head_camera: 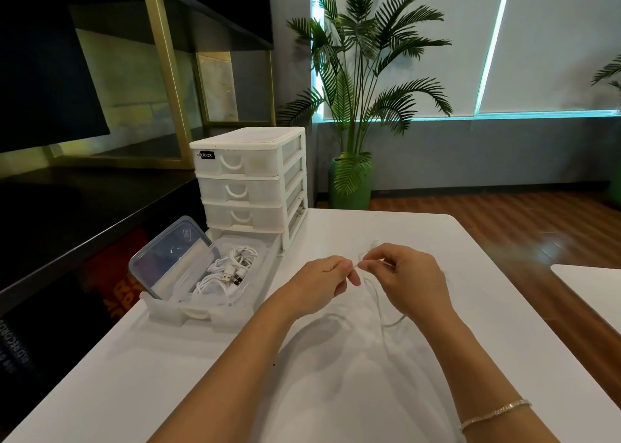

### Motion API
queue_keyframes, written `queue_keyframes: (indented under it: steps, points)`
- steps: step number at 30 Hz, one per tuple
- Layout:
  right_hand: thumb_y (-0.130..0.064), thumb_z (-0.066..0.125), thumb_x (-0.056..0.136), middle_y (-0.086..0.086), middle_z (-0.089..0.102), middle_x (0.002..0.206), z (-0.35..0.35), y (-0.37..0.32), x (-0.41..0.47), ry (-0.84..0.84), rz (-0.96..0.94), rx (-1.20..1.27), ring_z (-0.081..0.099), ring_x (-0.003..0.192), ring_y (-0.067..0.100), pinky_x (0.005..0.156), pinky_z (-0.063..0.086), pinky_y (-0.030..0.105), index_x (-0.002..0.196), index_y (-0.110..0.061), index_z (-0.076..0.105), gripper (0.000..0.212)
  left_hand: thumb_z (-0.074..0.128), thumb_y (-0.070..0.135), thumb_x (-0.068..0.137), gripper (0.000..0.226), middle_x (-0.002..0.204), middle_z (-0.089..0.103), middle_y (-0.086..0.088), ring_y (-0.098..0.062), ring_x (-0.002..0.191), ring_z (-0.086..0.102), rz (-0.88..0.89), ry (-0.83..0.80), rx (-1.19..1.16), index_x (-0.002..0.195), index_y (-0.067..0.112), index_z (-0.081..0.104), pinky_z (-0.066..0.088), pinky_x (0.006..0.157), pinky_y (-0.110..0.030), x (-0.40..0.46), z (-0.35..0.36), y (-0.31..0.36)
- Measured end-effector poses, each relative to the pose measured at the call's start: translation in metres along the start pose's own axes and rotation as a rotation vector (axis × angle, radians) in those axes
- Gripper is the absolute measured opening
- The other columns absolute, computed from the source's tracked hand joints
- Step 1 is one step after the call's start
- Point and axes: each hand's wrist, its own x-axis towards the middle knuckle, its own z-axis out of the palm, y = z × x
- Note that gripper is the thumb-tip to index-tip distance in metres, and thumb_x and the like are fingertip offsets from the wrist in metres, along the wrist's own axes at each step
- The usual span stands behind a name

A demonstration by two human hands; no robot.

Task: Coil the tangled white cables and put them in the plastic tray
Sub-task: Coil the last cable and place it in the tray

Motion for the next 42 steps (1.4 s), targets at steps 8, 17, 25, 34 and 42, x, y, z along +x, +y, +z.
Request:
queue_keyframes:
  steps: [8, 17, 25, 34, 42]
  points:
    - [-0.034, 0.049, 0.093, -0.001, 0.068, 0.101, 0.001, -0.001, 0.0, 0.0, -0.055, -0.01, 0.06, 0.089, 0.018, 0.08, 0.052, 0.034, 0.103, -0.021, 0.067, 0.024, 0.027, 0.024, 0.102, 0.041, 0.048, 0.035, 0.007, -0.008, 0.047, 0.029, -0.041, -0.173, -0.704, 0.068, 0.014, 0.048, 0.029, 0.047, -0.018, 0.001, -0.01, -0.005]
    - [-0.022, 0.04, 0.097, 0.005, 0.067, 0.107, 0.007, 0.012, 0.004, -0.101, -0.091, -0.071, 0.049, 0.088, 0.015, 0.078, 0.038, 0.023, 0.115, -0.012, 0.063, 0.031, 0.038, 0.024, 0.095, 0.044, 0.039, 0.034, 0.005, -0.004, 0.032, 0.029, 0.122, -0.047, -1.704, 0.076, 0.003, 0.071, 0.028, 0.034, -0.015, 0.006, -0.031, -0.008]
    - [-0.007, 0.052, 0.091, 0.002, 0.062, 0.112, 0.014, 0.019, 0.003, -0.202, -0.013, -0.227, 0.051, 0.103, 0.019, 0.093, 0.044, 0.031, 0.122, -0.021, 0.057, 0.035, 0.024, 0.027, 0.102, 0.046, 0.041, 0.033, 0.005, -0.006, 0.033, 0.033, 0.131, 0.18, -1.867, 0.107, -0.007, 0.054, 0.029, 0.038, -0.014, 0.01, -0.032, -0.013]
    - [-0.036, 0.053, 0.091, 0.0, 0.04, 0.144, 0.003, -0.002, 0.0, -0.022, 0.006, -0.339, 0.036, 0.129, 0.019, 0.107, 0.03, 0.031, 0.143, -0.024, 0.03, 0.058, 0.033, 0.026, 0.101, 0.038, 0.042, 0.031, 0.008, -0.006, 0.036, 0.03, -0.022, 0.215, -1.267, 0.121, 0.0, 0.051, 0.031, 0.04, -0.015, 0.007, -0.015, 0.001]
    - [-0.014, 0.041, 0.098, 0.004, 0.053, 0.131, 0.015, -0.017, -0.005, 0.078, 0.001, 0.119, 0.051, 0.109, 0.013, 0.09, 0.036, 0.016, 0.133, -0.016, 0.047, 0.036, 0.032, 0.026, 0.102, 0.036, 0.039, 0.037, 0.009, -0.007, 0.036, 0.034, -0.079, 0.048, -0.939, 0.082, 0.009, 0.058, 0.032, 0.042, -0.017, -0.003, 0.001, 0.017]
